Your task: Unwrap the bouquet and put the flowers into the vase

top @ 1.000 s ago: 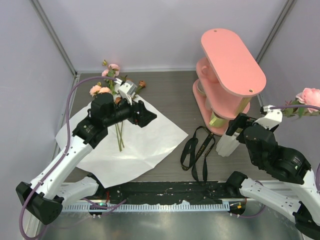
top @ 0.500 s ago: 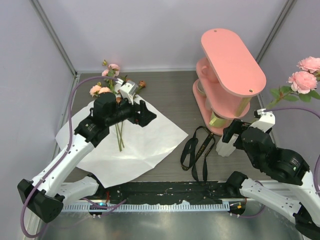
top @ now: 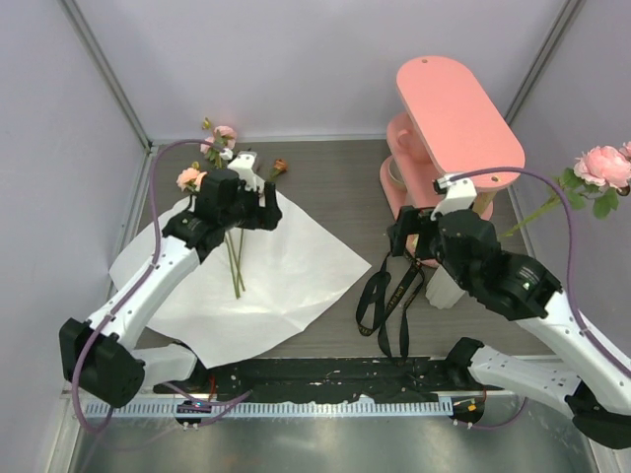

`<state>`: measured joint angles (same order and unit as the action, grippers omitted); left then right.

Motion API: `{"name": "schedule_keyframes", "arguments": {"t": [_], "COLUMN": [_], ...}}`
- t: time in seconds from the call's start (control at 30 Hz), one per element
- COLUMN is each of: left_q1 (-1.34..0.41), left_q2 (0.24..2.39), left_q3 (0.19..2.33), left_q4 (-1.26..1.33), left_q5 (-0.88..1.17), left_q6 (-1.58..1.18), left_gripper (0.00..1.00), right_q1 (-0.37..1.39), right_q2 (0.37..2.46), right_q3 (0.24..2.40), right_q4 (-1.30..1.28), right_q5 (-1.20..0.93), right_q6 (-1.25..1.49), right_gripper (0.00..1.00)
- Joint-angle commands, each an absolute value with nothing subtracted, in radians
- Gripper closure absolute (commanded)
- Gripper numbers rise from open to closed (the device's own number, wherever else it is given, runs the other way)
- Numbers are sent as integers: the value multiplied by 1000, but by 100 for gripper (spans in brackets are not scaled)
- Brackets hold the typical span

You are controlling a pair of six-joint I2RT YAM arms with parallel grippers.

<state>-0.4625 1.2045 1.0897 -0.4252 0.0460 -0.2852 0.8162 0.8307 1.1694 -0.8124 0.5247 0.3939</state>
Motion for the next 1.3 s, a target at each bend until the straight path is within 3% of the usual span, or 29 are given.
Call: {"name": "schedule_keyframes", "arguments": {"t": [0.0,0.07,0.27,0.5,0.93,1.27], "left_q1": [-351,-312,-256,-256,-256,-256], "left_q2": [1301,1390,1615,1722,1936,1991], "left_q3": [1164,1201,1293,1316,1427,1465], "left_q4": [-488,-547,-676,-709,-765,-798], "left_q5": [-37,-49,-70,-147,-166,-167], "left_q6": [-314,-314,-313,-285,-259,-261], "left_gripper": [30,40,39,43,53,81], "right_q1": [818,821,931,1100,1109,1109], "right_q2": [902,955,1110,1209,1123,1120], "right_q3": [1203,1172,1082,1029,974,976], "right_q4": [-611,-560,-441,-334,-345,-351], "right_q5": [352,255,204,178,304,354], "right_q6": [321,310,347,382,362,376], "right_gripper": [4,4,4,4,4,4]}}
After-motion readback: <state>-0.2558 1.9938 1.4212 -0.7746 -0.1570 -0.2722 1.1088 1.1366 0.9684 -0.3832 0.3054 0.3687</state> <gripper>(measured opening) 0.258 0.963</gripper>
